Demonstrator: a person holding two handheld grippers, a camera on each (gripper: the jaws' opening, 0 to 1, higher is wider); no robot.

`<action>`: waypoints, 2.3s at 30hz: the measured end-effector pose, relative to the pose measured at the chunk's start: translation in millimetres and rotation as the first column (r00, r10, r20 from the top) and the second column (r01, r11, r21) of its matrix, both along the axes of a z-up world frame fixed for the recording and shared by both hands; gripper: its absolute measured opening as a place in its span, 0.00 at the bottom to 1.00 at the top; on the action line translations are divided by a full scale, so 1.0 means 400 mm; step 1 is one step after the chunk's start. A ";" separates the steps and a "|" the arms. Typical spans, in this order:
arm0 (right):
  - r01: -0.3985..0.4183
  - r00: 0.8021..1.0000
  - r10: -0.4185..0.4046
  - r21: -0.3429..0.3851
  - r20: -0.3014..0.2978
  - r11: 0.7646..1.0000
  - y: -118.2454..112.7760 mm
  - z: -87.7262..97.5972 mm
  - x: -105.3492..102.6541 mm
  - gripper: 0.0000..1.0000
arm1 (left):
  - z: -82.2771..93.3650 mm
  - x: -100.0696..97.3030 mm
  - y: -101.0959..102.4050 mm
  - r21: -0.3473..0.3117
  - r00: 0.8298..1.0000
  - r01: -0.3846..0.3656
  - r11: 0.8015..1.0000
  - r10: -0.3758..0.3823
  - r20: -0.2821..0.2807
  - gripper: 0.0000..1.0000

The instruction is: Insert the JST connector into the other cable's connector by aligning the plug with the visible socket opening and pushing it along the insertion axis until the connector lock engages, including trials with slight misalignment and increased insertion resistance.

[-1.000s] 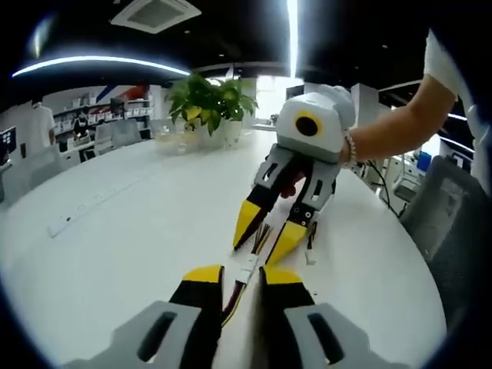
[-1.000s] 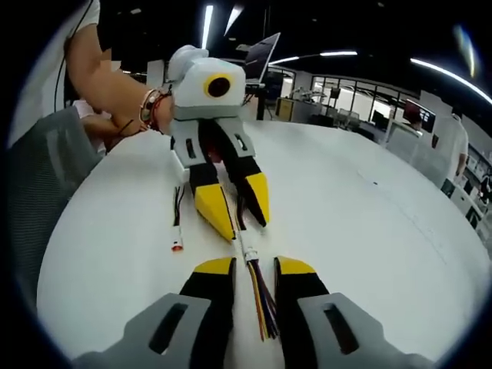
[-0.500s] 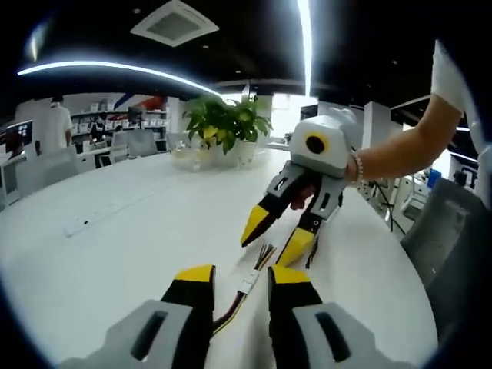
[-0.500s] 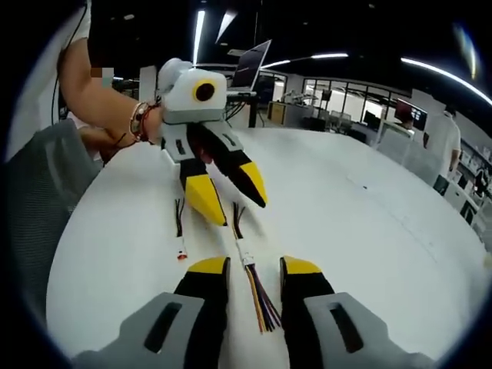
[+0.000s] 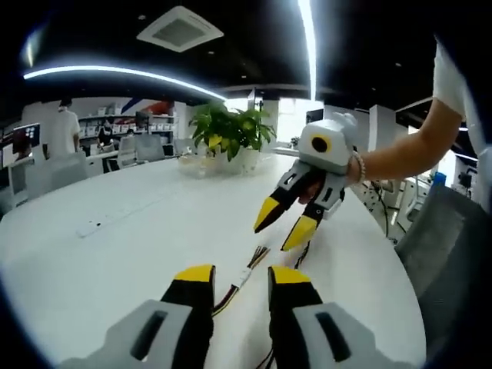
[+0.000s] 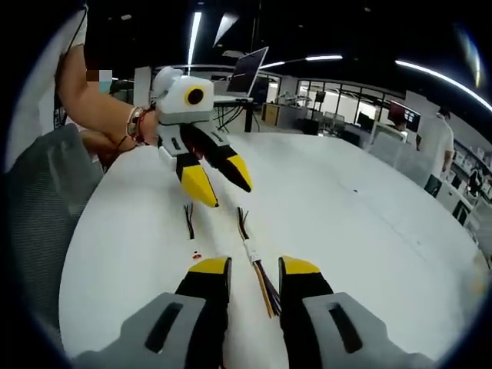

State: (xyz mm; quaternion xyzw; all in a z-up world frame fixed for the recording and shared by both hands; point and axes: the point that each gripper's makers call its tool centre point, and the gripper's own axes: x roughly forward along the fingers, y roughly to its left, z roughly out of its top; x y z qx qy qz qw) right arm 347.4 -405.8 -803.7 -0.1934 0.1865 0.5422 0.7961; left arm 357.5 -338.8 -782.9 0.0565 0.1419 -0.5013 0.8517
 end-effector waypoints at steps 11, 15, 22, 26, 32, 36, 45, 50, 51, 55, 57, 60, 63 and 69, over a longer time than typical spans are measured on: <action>0.012 1.000 -0.012 0.000 -0.007 1.000 -0.014 0.003 -0.044 0.22 | 0.004 -0.042 -0.002 0.011 1.000 0.001 1.000 -0.001 0.000 0.22; 0.009 1.000 -0.009 -0.002 -0.014 1.000 -0.014 -0.005 -0.056 0.22 | -0.011 -0.054 -0.006 0.020 1.000 0.005 1.000 -0.005 -0.010 0.23; 0.000 0.999 -0.001 -0.006 -0.036 1.000 -0.011 -0.026 -0.074 0.22 | -0.048 -0.078 -0.016 0.048 0.999 0.029 0.998 -0.027 -0.035 0.24; -0.005 0.999 0.004 -0.009 -0.046 1.000 -0.009 -0.035 -0.079 0.22 | -0.063 -0.085 -0.020 0.055 0.998 0.038 0.998 -0.036 -0.047 0.24; -0.022 0.998 0.020 -0.022 -0.054 1.000 -0.008 -0.060 -0.089 0.20 | -0.092 -0.095 -0.024 0.072 0.997 0.052 0.996 -0.047 -0.065 0.23; -0.027 0.998 0.024 -0.039 -0.066 0.999 -0.008 -0.081 -0.095 0.19 | -0.119 -0.107 -0.030 0.095 0.995 0.075 0.993 -0.067 -0.078 0.22; -0.029 0.997 0.025 -0.045 -0.072 0.999 -0.011 -0.099 -0.094 0.16 | -0.138 -0.113 -0.035 0.125 0.993 0.094 0.988 -0.085 -0.077 0.15; -0.029 0.997 0.026 -0.042 -0.075 0.999 -0.010 -0.103 -0.096 0.15 | -0.144 -0.117 -0.034 0.127 0.992 0.101 0.987 -0.091 -0.084 0.14; -0.030 0.997 0.027 -0.042 -0.075 0.999 -0.010 -0.105 -0.097 0.15 | -0.145 -0.118 -0.034 0.128 0.992 0.101 0.987 -0.091 -0.085 0.13; -0.031 0.997 0.028 -0.045 -0.073 0.998 -0.012 -0.110 -0.099 0.13 | -0.150 -0.121 -0.033 0.136 0.992 0.107 0.985 -0.096 -0.083 0.10; -0.030 0.997 0.027 -0.046 -0.073 0.998 -0.013 -0.112 -0.100 0.13 | -0.152 -0.121 -0.033 0.133 0.992 0.108 0.985 -0.097 -0.086 0.09; -0.025 0.997 0.022 -0.039 -0.076 0.999 -0.015 -0.115 -0.099 0.12 | -0.155 -0.124 -0.035 0.131 0.991 0.111 0.985 -0.099 -0.091 0.08; -0.021 0.997 0.019 -0.034 -0.074 0.999 -0.015 -0.114 -0.098 0.12 | -0.158 -0.123 -0.036 0.130 0.991 0.112 0.985 -0.100 -0.094 0.08; -0.015 0.997 0.013 -0.022 -0.077 1.000 -0.013 -0.113 -0.098 0.10 | -0.157 -0.120 -0.040 0.118 0.990 0.111 0.987 -0.099 -0.098 0.07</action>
